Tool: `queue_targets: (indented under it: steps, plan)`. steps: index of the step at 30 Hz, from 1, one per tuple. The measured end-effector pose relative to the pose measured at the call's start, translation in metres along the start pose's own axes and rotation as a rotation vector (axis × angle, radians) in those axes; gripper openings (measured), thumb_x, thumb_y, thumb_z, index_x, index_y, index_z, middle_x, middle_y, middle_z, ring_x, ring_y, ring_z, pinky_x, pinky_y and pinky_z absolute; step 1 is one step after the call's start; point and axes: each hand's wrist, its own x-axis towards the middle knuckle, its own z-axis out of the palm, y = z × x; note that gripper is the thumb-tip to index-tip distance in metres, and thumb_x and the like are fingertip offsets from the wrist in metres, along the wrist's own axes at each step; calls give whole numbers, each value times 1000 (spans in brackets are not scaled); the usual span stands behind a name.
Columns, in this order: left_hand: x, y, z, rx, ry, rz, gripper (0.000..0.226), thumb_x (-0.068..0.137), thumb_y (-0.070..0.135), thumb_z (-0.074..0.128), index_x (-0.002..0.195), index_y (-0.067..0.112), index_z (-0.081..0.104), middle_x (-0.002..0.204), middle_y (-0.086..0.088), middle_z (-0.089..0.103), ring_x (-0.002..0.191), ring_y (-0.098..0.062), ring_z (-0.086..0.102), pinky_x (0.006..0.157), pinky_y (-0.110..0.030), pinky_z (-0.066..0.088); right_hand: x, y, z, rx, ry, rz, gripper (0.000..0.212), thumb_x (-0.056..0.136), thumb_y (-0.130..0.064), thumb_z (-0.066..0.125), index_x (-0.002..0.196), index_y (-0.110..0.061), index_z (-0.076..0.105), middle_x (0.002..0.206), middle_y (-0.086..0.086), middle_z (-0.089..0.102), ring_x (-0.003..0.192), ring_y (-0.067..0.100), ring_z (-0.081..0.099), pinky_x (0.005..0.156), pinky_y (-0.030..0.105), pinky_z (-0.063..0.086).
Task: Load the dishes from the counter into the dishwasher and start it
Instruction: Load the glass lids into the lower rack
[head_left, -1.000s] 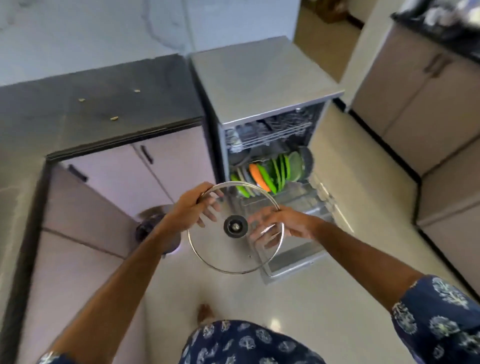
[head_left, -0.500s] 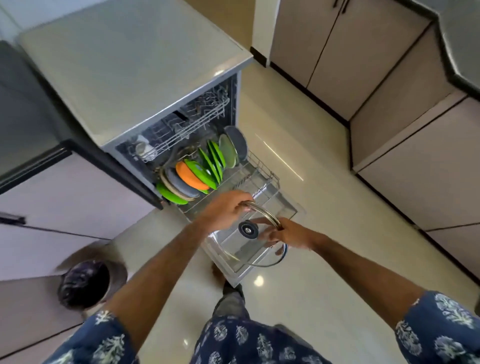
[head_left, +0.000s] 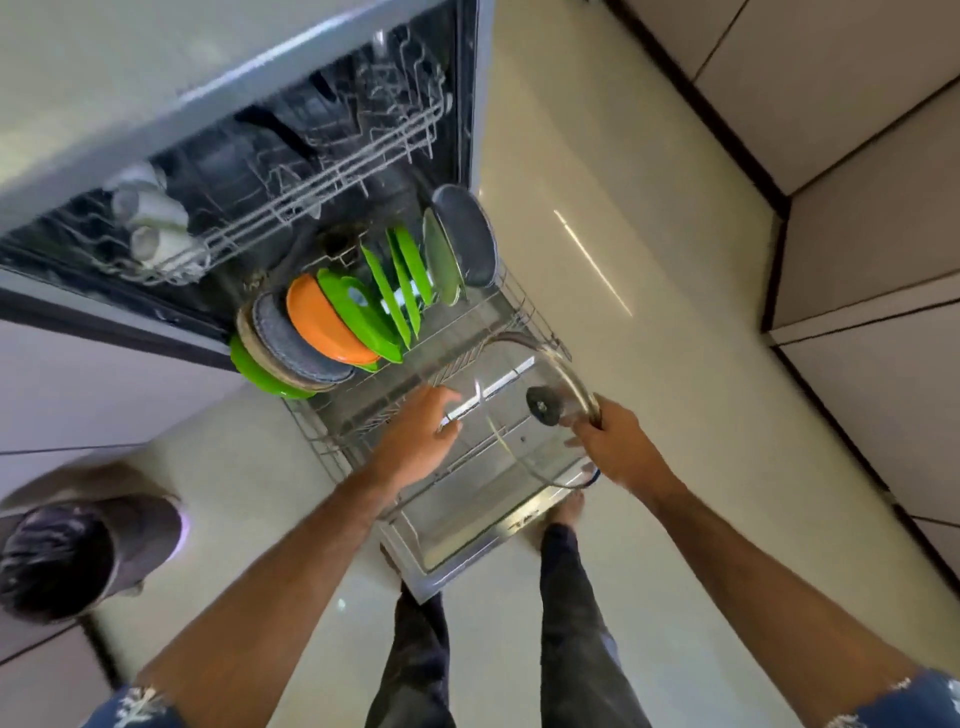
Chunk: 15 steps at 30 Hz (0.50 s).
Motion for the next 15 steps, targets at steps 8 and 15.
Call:
queue_targets:
  steps: [8, 15]
  plan:
    - [130, -58, 107, 286, 55, -117, 62, 80, 32, 76, 131, 5, 54, 127, -19, 56, 118, -40, 55, 99, -51, 47, 131, 36, -18, -149, 132, -159, 32, 91, -20, 49, 119, -24, 63, 80, 7, 68, 70, 28, 67, 66, 43, 58]
    - [204, -70, 151, 552, -97, -263, 127, 70, 70, 74, 158, 10, 4, 166, -17, 7, 153, -36, 8, 123, -51, 16, 191, 39, -10, -254, 142, -318, 16, 96, -21, 50, 106, -17, 61, 67, -4, 56, 57, 15, 56, 54, 28, 46]
